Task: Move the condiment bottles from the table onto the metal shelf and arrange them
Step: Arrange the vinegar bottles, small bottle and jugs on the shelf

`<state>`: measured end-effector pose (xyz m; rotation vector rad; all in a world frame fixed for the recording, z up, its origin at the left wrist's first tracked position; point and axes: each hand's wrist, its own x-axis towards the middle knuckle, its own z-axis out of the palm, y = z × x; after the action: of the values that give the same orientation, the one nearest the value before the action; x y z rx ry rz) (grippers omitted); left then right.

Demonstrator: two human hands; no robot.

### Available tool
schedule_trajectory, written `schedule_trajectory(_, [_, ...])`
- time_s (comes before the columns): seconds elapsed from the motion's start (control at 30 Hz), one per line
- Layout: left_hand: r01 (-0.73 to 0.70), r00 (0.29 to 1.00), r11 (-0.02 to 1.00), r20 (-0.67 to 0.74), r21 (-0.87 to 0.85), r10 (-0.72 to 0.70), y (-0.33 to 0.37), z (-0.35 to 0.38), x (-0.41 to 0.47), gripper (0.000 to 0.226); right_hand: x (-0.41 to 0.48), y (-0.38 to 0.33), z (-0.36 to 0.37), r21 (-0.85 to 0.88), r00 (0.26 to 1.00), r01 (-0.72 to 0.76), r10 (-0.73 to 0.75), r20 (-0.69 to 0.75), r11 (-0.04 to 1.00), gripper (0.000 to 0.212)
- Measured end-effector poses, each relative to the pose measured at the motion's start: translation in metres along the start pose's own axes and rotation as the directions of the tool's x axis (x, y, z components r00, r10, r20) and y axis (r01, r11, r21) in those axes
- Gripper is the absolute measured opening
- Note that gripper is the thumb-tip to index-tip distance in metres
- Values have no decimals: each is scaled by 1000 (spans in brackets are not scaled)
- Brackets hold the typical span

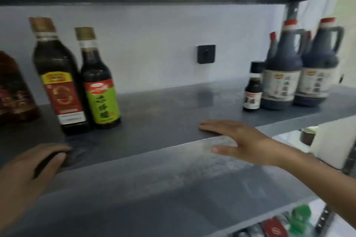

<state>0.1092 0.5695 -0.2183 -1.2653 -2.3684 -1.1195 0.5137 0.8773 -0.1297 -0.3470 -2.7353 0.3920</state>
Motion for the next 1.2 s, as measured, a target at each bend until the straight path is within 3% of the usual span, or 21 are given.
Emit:
schedule_trajectory(0.03, [6, 999, 999, -53, -40, -8, 19, 11, -4, 46, -21, 18, -11, 39, 999, -21, 23, -38, 999, 60])
schedule_trajectory(0.07, [-57, 998, 997, 17, -54, 58, 63, 25, -6, 40, -39, 37, -23, 100, 993, -64, 74, -91, 993, 55])
schedule_trajectory(0.13, [-224, 975, 974, 10, 36, 224, 170, 57, -10, 35, -66, 72, -46, 241, 946, -174, 230, -227, 955, 33])
schedule_trajectory(0.17, [-319, 946, 947, 61, 25, 317, 224, 71, -14, 45, -75, 88, -57, 310, 909, -210, 302, -286, 927, 25])
schedule_trajectory(0.2, [-326, 944, 945, 62, 10, 325, 283, 89, -15, 56, -82, 103, -66, 379, 869, -233, 367, -333, 896, 22])
schedule_trajectory(0.27, [-257, 937, 956, 206, -141, 282, 322, 132, 0, 75, -90, 128, -83, 493, 795, -237, 458, -397, 837, 26])
schedule_trajectory(0.33, [-138, 940, 945, 262, -295, 219, 361, 170, 17, 77, -92, 143, -93, 591, 757, -228, 522, -393, 774, 35])
schedule_trajectory(0.47, [11, 927, 840, 321, -542, 195, 432, 213, 38, 74, -75, 159, -97, 694, 788, -212, 540, -295, 688, 54])
schedule_trajectory(0.67, [206, 945, 775, 327, -598, 1, 448, 235, 74, 68, -41, 166, -90, 560, 843, -248, 461, -276, 790, 54])
schedule_trajectory(0.8, [212, 951, 802, 308, -558, -37, 443, 240, 81, 42, -25, 162, -84, 554, 817, -232, 469, -334, 799, 57])
schedule_trajectory(0.9, [214, 957, 816, 281, -537, -66, 439, 233, 79, 42, -17, 163, -83, 555, 826, -241, 469, -314, 796, 65])
schedule_trajectory(1.03, [210, 961, 837, 265, -506, -81, 422, 215, 77, 42, -4, 160, -85, 624, 868, -292, 475, -144, 724, 82])
schedule_trajectory(1.2, [217, 964, 881, 237, -420, -125, 390, 185, 70, 54, 19, 152, -85, 657, 936, -322, 332, 115, 682, 108])
